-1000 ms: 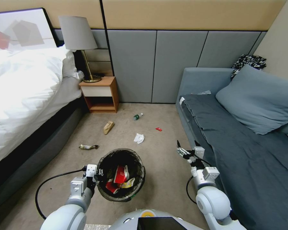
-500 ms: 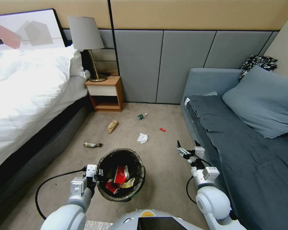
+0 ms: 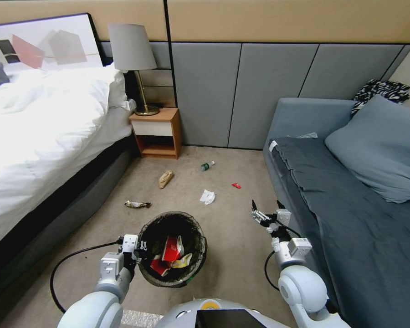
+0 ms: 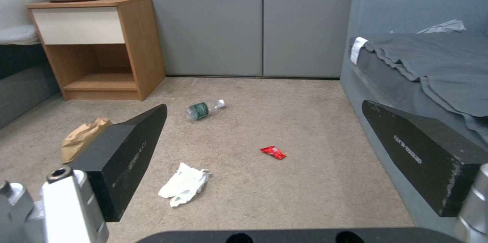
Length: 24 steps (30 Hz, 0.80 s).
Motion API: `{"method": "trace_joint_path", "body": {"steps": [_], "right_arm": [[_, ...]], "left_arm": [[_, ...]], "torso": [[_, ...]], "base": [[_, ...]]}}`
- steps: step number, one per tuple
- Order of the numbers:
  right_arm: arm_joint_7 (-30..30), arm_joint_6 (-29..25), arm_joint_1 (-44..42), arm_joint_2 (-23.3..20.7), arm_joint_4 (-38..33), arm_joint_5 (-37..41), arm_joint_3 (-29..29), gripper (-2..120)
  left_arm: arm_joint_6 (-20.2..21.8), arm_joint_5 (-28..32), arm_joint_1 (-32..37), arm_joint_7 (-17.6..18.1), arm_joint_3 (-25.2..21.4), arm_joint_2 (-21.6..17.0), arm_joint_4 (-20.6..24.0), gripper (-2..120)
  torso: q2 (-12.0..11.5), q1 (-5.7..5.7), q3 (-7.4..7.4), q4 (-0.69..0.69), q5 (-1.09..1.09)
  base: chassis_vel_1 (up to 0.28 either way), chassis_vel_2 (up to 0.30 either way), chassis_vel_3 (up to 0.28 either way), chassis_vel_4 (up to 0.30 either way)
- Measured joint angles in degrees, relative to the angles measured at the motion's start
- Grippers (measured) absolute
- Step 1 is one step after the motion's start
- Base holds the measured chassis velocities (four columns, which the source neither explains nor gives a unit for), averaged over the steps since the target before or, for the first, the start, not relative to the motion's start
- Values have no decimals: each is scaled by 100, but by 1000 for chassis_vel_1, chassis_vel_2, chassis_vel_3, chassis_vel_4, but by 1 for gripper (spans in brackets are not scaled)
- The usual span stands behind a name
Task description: Pick up the trash bin, then pick up the garbage from the floor and place it into the trash bin.
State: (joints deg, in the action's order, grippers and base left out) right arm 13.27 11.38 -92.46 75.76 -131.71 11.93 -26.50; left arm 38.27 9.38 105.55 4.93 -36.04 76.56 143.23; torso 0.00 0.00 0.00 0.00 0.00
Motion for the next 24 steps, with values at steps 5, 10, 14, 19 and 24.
{"method": "trace_joint_path", "body": {"steps": [5, 10, 14, 19, 24], "right_arm": [[12, 3, 12, 4, 6, -1, 19, 100], [25, 17, 29, 5, 11, -3, 29, 100], [58, 32, 58, 4, 27, -3, 33, 100], [104, 55, 67, 4, 41, 0, 34, 100], [123, 55, 51, 24, 54, 1, 44, 100]], "left_arm": [[0, 0, 4, 0, 0, -2, 0, 1], [0, 0, 7, 0, 1, -13, 0, 1], [-23, -5, 8, 0, 2, -16, 0, 1], [-82, -33, 11, 4, 2, -12, 0, 1], [-108, -36, 18, 6, 3, -11, 0, 1]], "torso": [[0, 0, 0, 0, 0], [0, 0, 0, 0, 0], [0, 0, 0, 0, 0], [0, 0, 0, 0, 0], [0, 1, 0, 0, 0]], "base": [[0, 0, 0, 0], [0, 0, 0, 0], [0, 0, 0, 0], [0, 0, 0, 0], [0, 0, 0, 0]]}}
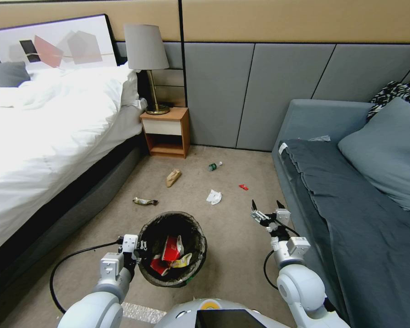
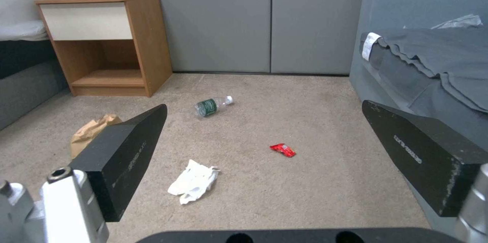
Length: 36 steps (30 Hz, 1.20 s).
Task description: Pick up the trash bin, then pick up the garbage from the floor and place it into the trash bin.
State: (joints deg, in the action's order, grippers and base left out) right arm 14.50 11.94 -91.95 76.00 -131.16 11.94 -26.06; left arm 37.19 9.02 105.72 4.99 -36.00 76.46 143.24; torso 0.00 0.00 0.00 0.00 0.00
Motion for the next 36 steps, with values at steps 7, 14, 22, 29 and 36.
{"method": "trace_joint_path", "body": {"steps": [7, 14, 22, 29, 36], "right_arm": [[10, -1, -1, 26, 13, -11, 43, 100], [22, -8, -5, 52, 39, -28, 44, 100], [29, -23, -4, 70, 58, -38, 44, 100], [31, -32, -2, 70, 66, -39, 36, 100], [34, -42, -3, 78, 72, -40, 27, 100]], "left_arm": [[-8, 0, 2, 2, -6, 0, 0, 1], [-9, 3, -8, 5, -42, 8, 0, 1], [0, 7, -9, -3, -83, 2, 0, 1], [32, -1, -5, -17, -88, -4, 0, 1], [39, -4, 2, -19, -105, -17, 0, 1]], "torso": [[0, 0, 0, 0, 0], [0, 0, 0, -1, 0], [0, 0, 0, 0, 0], [0, 0, 0, 0, 0], [0, 0, 0, 0, 0]], "base": [[-37, 38, 35, -32], [-140, 144, 137, -132], [-134, 118, 126, -140], [-115, 121, 121, -99], [-135, 130, 139, -123]]}}
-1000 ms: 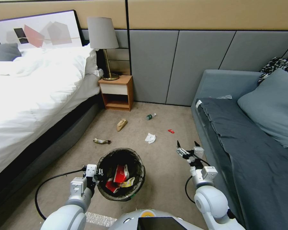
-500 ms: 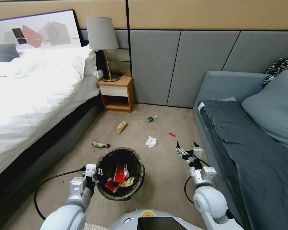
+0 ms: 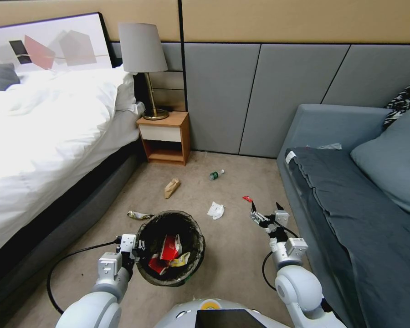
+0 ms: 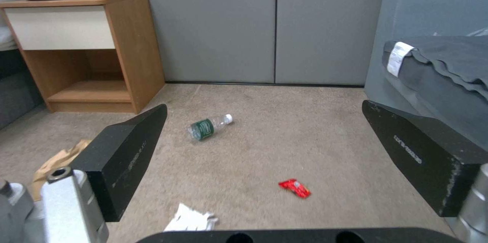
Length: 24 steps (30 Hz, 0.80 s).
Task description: Pick up the trash bin, then pick up the garbage from the floor and place it into the trash bin.
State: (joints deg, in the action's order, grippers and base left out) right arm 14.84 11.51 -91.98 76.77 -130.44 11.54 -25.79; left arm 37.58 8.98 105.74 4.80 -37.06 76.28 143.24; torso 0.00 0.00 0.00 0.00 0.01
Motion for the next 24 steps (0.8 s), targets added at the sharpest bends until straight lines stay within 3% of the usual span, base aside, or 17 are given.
{"method": "trace_joint_path", "body": {"steps": [24], "right_arm": [[8, -18, -20, 2, -3, -46, 11, 100]], "left_arm": [[-22, -55, 13, -9, 22, 34, 0, 1]], "torso": [[0, 1, 0, 0, 0]], "base": [[-125, 130, 125, -125]]}}
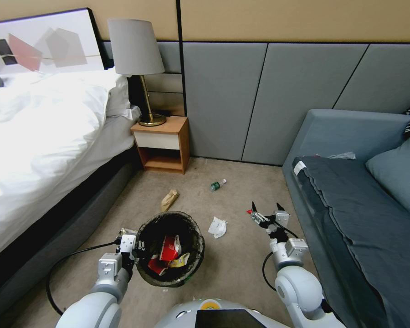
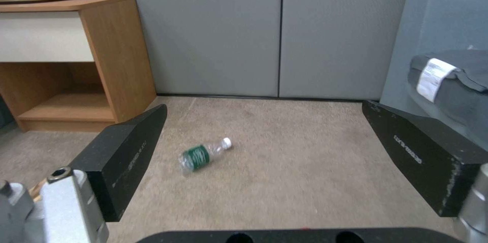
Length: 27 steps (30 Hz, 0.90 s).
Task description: Pick up the trash bin, then pick up the garbage from the floor and place it into the trash bin.
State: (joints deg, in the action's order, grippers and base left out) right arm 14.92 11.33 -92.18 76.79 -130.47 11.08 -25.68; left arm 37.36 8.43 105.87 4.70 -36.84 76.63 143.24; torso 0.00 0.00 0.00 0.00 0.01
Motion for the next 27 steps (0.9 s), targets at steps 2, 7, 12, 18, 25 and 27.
{"method": "trace_joint_path", "body": {"steps": [2, 7, 12, 18, 25, 27], "right_arm": [[0, -11, 4, -1, 1, 12, 10, 100], [1, -37, 27, -13, 25, 58, 20, 100], [-1, -33, 77, -50, 93, 57, 32, 100], [-67, 66, 332, -229, 338, 108, 101, 100], [-328, 318, 855, -610, 869, 429, 235, 100], [-539, 439, 1133, -1016, 1240, 683, 379, 100]], "left_arm": [[-1, 0, -1, -1, 2, 3, 0, 1], [-2, 3, -3, -1, 1, 8, 0, 1], [-2, 17, 13, 1, 2, 12, 0, 1], [0, 130, 22, 17, -14, -8, 0, 1], [18, 270, -22, 51, -82, -48, 0, 1], [57, 331, -30, 74, -92, -70, 0, 1]], "torso": [[0, 0, 0, 0, -1], [0, -1, 1, 0, -1], [0, -1, 0, 0, 0], [0, 0, 0, 0, -1], [0, -1, 1, 0, -1], [0, 0, 0, 2, -3]], "base": [[-123, 123, 122, -128], [-112, 94, 116, -113], [-35, 36, 38, -29], [0, 0, 0, 0], [0, 0, 0, 0], [0, 0, 0, 0]]}}
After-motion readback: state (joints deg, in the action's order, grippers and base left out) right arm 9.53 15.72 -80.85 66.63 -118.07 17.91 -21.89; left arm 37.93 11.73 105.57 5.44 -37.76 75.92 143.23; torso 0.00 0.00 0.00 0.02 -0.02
